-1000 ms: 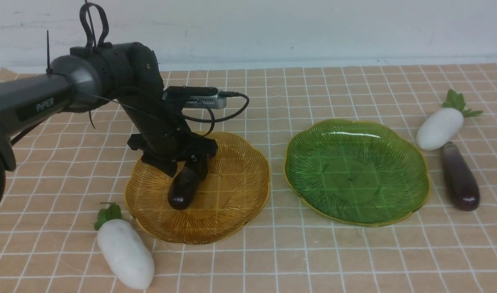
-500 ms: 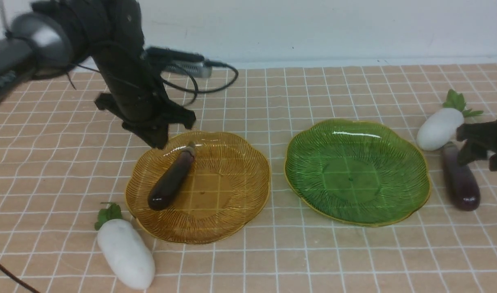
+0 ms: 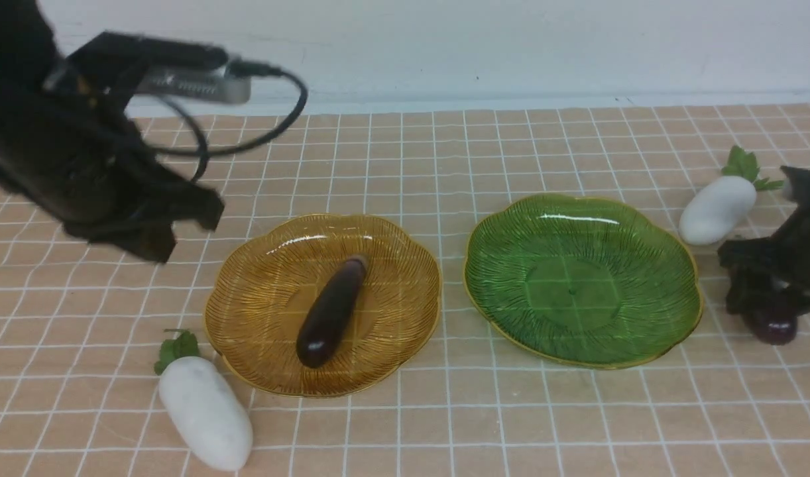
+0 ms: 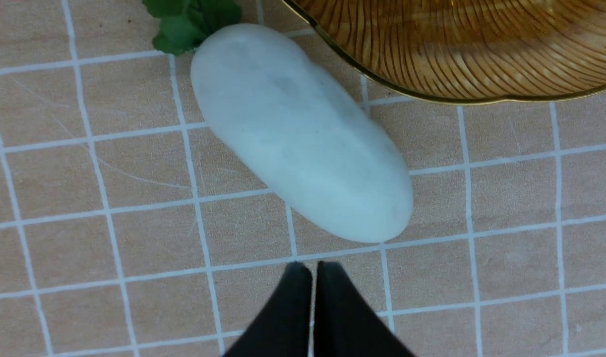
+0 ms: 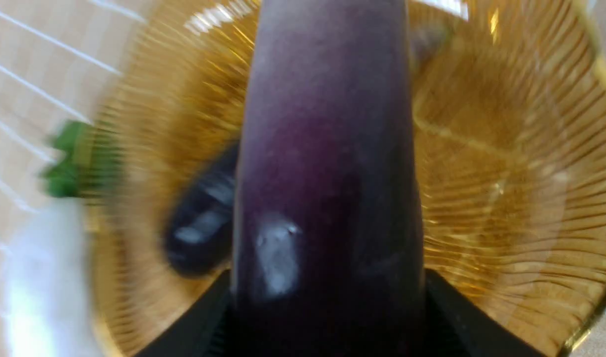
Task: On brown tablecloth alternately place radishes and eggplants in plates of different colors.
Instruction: 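Pick up the eggplant and place it on the yellow plate with the right gripper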
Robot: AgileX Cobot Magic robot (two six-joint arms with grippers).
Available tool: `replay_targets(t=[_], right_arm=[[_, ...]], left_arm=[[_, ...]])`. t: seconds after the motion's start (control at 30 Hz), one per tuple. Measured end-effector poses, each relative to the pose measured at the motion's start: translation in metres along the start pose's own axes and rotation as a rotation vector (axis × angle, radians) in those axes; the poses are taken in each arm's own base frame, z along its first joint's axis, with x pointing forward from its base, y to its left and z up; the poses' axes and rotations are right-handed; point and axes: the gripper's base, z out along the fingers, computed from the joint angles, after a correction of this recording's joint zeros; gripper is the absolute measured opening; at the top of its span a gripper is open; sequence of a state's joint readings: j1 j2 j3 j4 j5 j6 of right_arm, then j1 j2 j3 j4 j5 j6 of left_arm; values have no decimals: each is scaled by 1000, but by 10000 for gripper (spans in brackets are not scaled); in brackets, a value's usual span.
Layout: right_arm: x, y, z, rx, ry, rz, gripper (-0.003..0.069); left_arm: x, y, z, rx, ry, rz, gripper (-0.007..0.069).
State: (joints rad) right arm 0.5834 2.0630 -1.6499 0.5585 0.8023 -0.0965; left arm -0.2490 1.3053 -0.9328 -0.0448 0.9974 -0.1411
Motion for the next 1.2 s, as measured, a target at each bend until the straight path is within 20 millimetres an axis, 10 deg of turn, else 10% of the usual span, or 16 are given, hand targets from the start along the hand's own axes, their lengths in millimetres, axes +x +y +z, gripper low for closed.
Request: replay_targets(t=[0.23, 0.57, 0.97, 1.2], right_arm=[[-1, -10, 30, 15, 78, 55, 393], [-10, 0, 8, 68, 193, -28, 621], [-39, 44, -138, 212, -28, -254, 373], [-26, 77, -227, 164, -201, -289, 196]], left_arm=[[1, 0, 0, -3, 14, -5, -2], [-3, 35, -2, 6, 3, -198, 11], [-6, 49, 5, 69, 22, -312, 66], [-22, 54, 37, 66, 40, -386, 463]])
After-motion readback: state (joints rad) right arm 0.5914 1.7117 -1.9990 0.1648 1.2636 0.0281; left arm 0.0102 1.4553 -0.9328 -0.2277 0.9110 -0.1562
